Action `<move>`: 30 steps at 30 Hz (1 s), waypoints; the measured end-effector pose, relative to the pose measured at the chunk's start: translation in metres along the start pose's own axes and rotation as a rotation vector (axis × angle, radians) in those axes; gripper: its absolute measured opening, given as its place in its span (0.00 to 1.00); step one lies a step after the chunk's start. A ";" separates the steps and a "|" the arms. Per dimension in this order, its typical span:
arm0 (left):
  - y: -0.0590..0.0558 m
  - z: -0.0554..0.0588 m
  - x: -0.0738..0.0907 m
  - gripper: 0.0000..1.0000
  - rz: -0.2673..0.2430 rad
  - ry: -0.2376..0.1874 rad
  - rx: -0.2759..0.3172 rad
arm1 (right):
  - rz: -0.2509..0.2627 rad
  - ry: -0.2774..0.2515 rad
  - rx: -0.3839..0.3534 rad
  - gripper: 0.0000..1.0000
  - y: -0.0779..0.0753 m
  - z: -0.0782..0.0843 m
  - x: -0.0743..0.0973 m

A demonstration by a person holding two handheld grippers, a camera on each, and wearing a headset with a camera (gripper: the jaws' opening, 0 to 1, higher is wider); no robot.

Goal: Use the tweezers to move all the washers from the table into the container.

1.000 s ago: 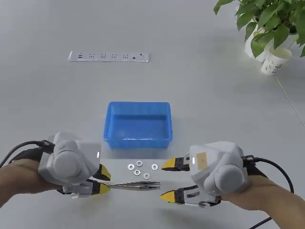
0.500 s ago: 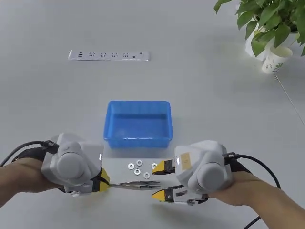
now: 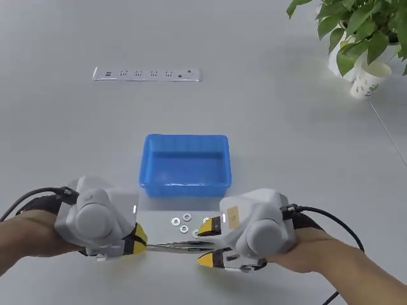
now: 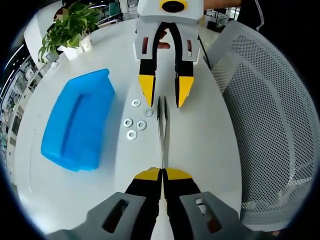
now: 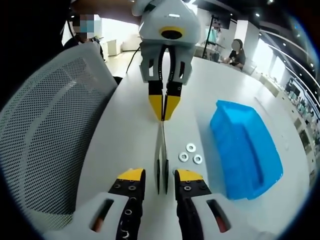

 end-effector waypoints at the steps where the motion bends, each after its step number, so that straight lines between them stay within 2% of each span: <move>1: 0.000 0.000 0.001 0.05 -0.002 0.002 0.002 | 0.000 0.001 -0.001 0.25 -0.001 0.000 -0.001; 23: -0.005 -0.011 0.024 0.05 -0.003 -0.007 0.004 | -0.021 0.016 0.005 0.19 -0.002 -0.007 -0.011; 30: -0.004 -0.018 0.037 0.05 -0.004 -0.036 0.012 | -0.027 0.020 0.018 0.17 -0.003 -0.009 -0.012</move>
Point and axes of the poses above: the centre of the closed fingertips' face, and the gripper's own axes: x roughly backward along the fingers, y roughly to its left, z roughly out of its underside, the point moved 10 cm from there along x, roughly backward along the fingers, and after that the axes turned 12 degrees about y, right-handed, at the moved point
